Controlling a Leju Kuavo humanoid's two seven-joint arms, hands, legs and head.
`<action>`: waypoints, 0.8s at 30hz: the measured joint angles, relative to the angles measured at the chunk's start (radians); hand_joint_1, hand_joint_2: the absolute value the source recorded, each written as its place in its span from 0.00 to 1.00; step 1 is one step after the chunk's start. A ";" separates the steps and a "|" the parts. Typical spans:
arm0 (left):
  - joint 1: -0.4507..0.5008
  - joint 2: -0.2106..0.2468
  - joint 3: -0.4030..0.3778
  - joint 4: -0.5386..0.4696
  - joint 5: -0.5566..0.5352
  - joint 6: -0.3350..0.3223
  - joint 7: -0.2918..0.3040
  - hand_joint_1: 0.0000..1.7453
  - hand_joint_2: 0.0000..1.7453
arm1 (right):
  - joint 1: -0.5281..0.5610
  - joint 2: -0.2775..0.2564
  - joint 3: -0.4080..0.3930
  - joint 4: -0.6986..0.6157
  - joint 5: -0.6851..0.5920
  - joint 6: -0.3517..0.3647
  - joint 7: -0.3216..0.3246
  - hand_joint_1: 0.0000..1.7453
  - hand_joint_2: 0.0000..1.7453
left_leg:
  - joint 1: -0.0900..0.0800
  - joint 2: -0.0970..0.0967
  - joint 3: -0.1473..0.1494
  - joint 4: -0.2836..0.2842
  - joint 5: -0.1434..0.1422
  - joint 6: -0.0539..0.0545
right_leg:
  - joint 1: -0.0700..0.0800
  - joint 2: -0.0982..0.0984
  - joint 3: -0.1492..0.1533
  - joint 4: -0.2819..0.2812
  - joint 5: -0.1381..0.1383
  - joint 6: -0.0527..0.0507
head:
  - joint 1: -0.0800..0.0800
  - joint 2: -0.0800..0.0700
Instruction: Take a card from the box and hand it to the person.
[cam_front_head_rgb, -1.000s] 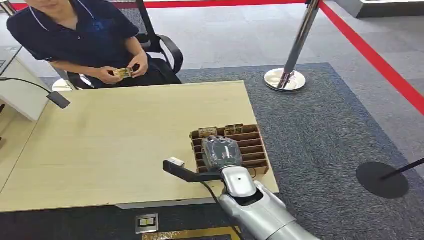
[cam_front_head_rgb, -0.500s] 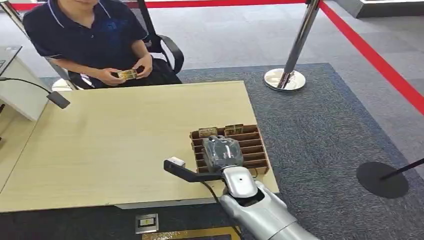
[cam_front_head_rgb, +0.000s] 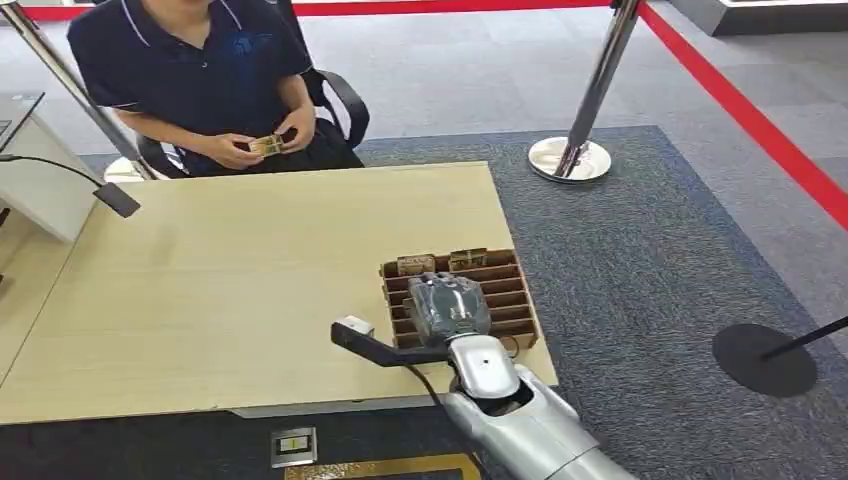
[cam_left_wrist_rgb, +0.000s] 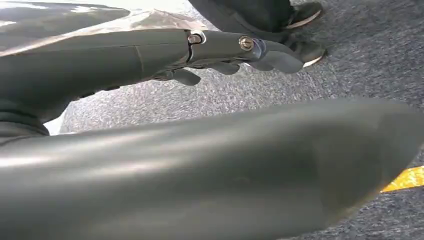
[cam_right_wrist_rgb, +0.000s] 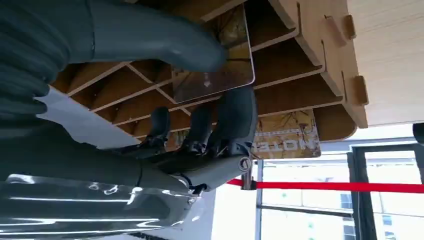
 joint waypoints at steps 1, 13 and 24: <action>0.000 0.000 0.000 0.001 0.000 0.000 0.000 0.00 0.00 | 0.000 -0.001 0.000 0.000 0.001 0.000 0.000 0.65 1.00 | 0.000 0.000 0.000 0.000 0.000 0.000 | 0.000 0.000 0.000 0.000 0.000 0.000 | 0.000 0.000; 0.000 0.000 0.000 0.004 0.002 0.000 -0.009 0.00 0.00 | 0.002 -0.009 0.006 0.000 0.010 0.018 0.000 0.70 1.00 | 0.000 0.000 0.000 0.000 0.000 0.000 | 0.000 0.000 0.000 0.000 0.000 0.000 | 0.000 0.000; 0.000 0.000 0.000 0.005 0.000 -0.001 -0.002 0.00 0.00 | 0.003 -0.010 0.008 -0.005 0.010 0.031 0.000 0.85 1.00 | 0.000 0.000 0.000 0.000 0.000 0.000 | 0.000 0.000 0.000 0.000 0.000 0.000 | 0.000 0.000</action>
